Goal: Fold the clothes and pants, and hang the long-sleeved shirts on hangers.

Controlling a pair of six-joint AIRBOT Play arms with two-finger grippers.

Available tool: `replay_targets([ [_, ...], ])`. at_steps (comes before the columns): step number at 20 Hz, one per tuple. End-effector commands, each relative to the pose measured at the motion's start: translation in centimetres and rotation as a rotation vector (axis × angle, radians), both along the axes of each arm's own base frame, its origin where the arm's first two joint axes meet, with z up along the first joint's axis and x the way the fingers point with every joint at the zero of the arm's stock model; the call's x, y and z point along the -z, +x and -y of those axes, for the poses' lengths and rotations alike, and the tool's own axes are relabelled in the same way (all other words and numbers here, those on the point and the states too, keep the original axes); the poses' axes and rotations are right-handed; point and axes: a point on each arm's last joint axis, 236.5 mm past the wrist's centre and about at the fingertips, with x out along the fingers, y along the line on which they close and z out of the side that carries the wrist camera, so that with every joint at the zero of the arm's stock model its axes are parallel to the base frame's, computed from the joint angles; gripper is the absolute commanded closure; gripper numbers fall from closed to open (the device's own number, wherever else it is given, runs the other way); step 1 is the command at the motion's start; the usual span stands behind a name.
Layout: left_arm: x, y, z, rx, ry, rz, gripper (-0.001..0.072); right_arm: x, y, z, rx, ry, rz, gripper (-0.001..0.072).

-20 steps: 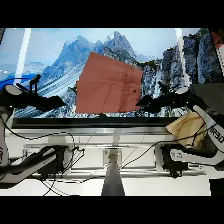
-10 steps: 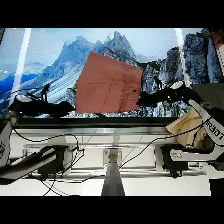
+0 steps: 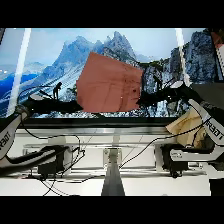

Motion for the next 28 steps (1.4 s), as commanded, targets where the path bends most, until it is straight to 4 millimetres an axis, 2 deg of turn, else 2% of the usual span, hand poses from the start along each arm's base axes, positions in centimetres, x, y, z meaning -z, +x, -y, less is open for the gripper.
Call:
replay_targets([
  [1,-0.9,2.0,0.3,0.027,-0.004,0.094,0.0695,-1.5,0.3,-0.5,-0.078,0.029,0.053,0.0693],
  [3,-2.4,4.0,0.1,0.033,-0.001,0.152,0.0697,-3.5,1.5,-0.8,-0.107,0.044,0.107,0.0693],
  [4,-3.9,5.4,0.1,0.040,-0.001,0.200,0.0697,-4.9,2.3,-0.9,-0.116,0.048,0.147,0.0693],
  [6,-8.6,8.4,0.0,0.064,0.002,0.335,0.0697,-8.7,4.3,-1.0,-0.130,0.050,0.261,0.0693],
  [8,-15.6,11.3,-0.1,0.083,0.021,0.525,0.0697,-13.8,6.1,-1.3,-0.149,0.057,0.400,0.0692],
  [10,-25.0,13.0,-0.3,0.091,0.062,0.771,0.0697,-20.8,7.4,-2.0,-0.155,0.090,0.570,0.0692],
  [11,-29.8,12.9,-0.3,0.093,0.083,0.890,0.0697,-25.1,7.6,-2.6,-0.152,0.124,0.665,0.0692],
  [13,-39.7,10.9,-0.2,0.086,0.130,1.141,0.0697,-33.7,6.7,-3.7,-0.146,0.207,0.852,0.0692],
  [15,-48.5,7.0,-0.4,0.027,0.183,1.388,0.0696,-41.5,3.9,-4.3,-0.153,0.267,1.030,0.0692],
  [17,-55.3,2.0,-1.3,-0.076,0.234,1.610,0.0696,-47.5,0.1,-4.6,-0.160,0.311,1.168,0.0692],
  [18,-57.7,-0.9,-1.7,-0.113,0.272,1.703,0.0696,-49.7,-2.0,-4.7,-0.160,0.331,1.216,0.0692],
  [19,-59.2,-3.3,-2.0,-0.133,0.315,1.770,0.0696,-51.4,-4.1,-4.7,-0.151,0.349,1.242,0.0692],
  [21,-60.8,-8.2,-2.0,-0.143,0.387,1.869,0.0697,-53.2,-7.7,-4.7,-0.151,0.361,1.284,0.0692],
  [22,-61.1,-10.0,-2.2,-0.169,0.393,1.878,0.0697,-53.5,-9.0,-4.7,-0.164,0.343,1.312,0.0692],
  [23,-60.9,-11.0,-2.7,-0.203,0.399,1.860,0.0697,-53.1,-9.7,-4.5,-0.182,0.305,1.321,0.0692],
  [25,-58.2,-10.3,-4.1,-0.229,0.457,1.722,0.0697,-50.4,-9.6,-3.7,-0.200,0.202,1.247,0.0692],
  [26,-55.6,-8.9,-4.9,-0.225,0.479,1.598,0.0697,-48.9,-8.8,-3.2,-0.166,0.172,1.174,0.0692],
  [28,-49.7,-5.6,-4.9,-0.204,0.416,1.349,0.0696,-45.8,-6.6,-2.5,-0.105,0.145,1.057,0.0693],
])
